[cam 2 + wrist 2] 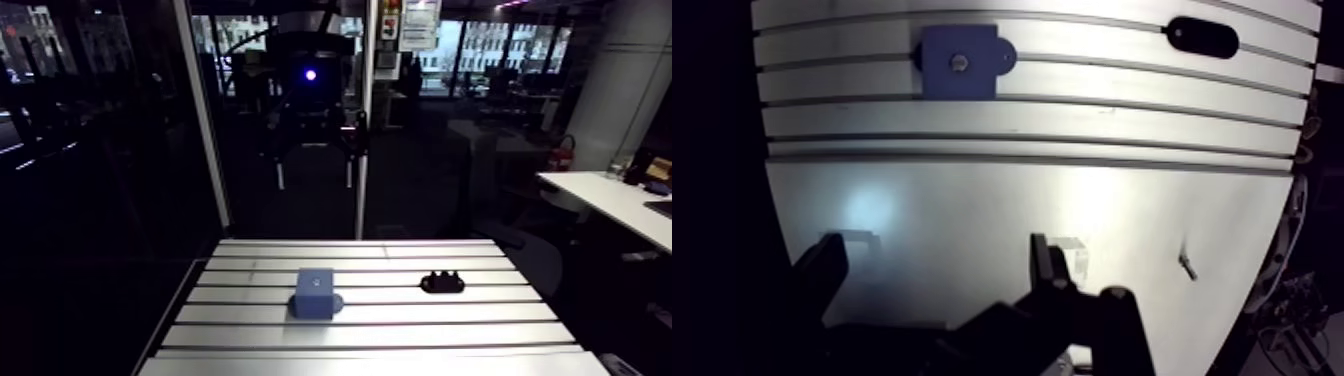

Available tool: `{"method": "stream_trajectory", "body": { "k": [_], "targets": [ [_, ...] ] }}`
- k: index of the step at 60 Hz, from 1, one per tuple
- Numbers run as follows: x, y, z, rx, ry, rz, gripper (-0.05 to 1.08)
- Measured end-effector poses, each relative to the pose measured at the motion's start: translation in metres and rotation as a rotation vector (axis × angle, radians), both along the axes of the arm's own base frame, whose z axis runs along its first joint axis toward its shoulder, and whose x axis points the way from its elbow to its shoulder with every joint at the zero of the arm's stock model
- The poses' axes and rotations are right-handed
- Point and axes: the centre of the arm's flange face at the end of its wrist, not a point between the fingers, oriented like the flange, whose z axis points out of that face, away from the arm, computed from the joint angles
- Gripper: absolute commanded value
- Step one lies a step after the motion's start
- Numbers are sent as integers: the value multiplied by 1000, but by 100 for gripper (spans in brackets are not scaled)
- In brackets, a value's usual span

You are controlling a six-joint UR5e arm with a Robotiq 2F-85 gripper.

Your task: Pick up the M10 bolt and insert it into the hex recess until seated.

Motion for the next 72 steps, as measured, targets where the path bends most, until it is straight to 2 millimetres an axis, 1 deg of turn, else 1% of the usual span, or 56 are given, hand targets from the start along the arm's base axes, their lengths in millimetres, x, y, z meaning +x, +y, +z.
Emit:
{"method": "stream_trajectory", "body": {
  "k": [7,15,35,47,72],
  "targets": [
    [9,7,21,0,17,-12,1],
    [15,11,37,0,44,-16,1],
    [22,11,64,0,132,2,1],
    [22,11,67,-1,139,7,1],
    [18,11,56,1,124,10,1]
  ]
}}
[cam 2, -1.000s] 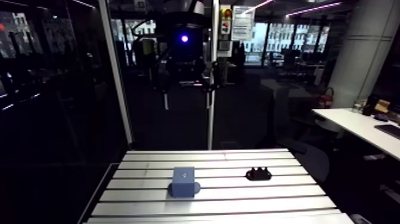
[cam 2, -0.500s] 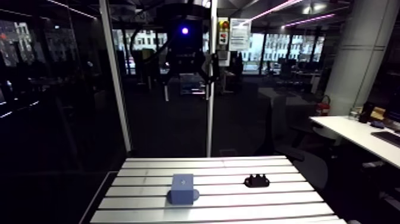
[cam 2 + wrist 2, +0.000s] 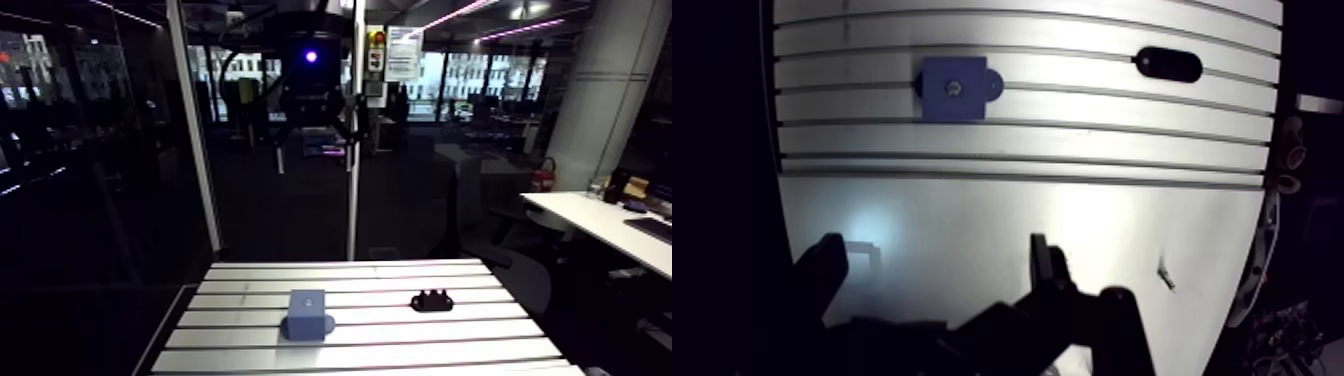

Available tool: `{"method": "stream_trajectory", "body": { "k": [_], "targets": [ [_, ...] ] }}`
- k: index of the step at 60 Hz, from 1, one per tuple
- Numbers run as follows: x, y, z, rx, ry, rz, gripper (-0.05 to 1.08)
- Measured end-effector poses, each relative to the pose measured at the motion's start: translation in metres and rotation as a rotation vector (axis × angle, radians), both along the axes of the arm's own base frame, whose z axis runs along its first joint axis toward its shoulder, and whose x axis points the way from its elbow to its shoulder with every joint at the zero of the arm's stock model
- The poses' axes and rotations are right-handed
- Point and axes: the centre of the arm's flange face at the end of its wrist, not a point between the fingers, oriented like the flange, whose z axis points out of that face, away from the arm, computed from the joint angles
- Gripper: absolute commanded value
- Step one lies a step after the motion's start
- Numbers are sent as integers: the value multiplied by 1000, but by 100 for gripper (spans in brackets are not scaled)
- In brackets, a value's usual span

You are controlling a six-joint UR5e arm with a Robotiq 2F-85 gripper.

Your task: Pick up the M10 bolt and insert it into the hex recess until seated.

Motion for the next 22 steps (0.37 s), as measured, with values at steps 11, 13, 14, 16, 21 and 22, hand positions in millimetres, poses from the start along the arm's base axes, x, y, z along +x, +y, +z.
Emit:
{"method": "stream_trajectory", "body": {
  "k": [11,13,14,16,21,22],
  "targets": [
    [-3,0,-5,0,6,5,1],
    [-4,0,-7,0,6,5,1],
    [-4,0,-7,0,6,6,1],
    [-5,0,-8,0,5,7,1],
    [-7,0,-11,-1,2,9,1],
    [-7,0,-12,-1,1,9,1]
  ]
}}
